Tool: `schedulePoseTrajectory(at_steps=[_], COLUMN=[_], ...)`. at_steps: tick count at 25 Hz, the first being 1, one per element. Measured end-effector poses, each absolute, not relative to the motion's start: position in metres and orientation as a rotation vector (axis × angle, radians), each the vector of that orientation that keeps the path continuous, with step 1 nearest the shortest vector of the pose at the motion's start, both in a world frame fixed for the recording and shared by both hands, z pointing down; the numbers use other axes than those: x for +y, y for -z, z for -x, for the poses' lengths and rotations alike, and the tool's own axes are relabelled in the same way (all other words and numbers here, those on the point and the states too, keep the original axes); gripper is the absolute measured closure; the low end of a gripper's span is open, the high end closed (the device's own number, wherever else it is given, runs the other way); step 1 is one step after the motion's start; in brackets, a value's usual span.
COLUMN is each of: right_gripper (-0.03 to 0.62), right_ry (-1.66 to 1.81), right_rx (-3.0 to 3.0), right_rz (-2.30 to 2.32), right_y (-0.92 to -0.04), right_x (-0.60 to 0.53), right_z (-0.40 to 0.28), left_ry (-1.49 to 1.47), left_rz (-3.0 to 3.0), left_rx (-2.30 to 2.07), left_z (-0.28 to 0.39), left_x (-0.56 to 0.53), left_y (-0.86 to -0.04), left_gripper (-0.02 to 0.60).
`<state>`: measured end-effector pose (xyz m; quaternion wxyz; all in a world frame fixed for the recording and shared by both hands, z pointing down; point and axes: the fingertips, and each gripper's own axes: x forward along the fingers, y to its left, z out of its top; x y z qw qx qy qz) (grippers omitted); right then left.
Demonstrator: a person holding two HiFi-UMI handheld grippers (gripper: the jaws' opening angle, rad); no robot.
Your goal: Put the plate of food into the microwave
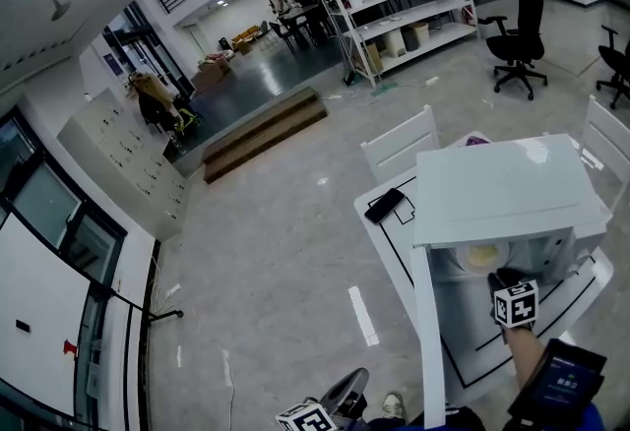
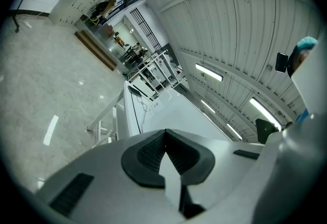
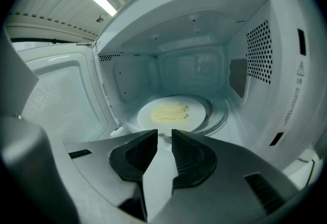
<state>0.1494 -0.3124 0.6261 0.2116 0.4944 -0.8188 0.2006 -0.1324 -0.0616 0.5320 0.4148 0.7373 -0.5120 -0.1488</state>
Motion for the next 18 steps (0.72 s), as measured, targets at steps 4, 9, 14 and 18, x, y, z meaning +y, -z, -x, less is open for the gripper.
schedulePoseTrajectory(at_steps=[4, 9, 14, 18], right_gripper=[0.509, 0.509, 0.51, 0.51], right_ry=[-0.541, -0.509, -0.489, -0.483], right_rx=[-2.26, -2.247, -2.234, -2.228], right_rz=[-1.371, -1.365, -1.359, -1.361], right_y=[-0.628, -0.628, -0.628, -0.628], right_x=[-0.317, -0.322, -0.326, -0.328], right_z=[-0.143, -0.142, -0.14, -0.14], left_ry=[0.377, 0.372, 0.375, 0.375], left_rz=[-1.851, -1.849, -1.845, -1.843], left_rx=[-1.29, -1.297, -1.303, -1.306], left_z=[0.139, 0.141, 0.142, 0.142], left_x=[-0.059, -0.055, -0.054, -0.054], left_y=[-0.531, -0.532, -0.531, -0.53], left_gripper=[0.575, 0.575, 0.575, 0.575])
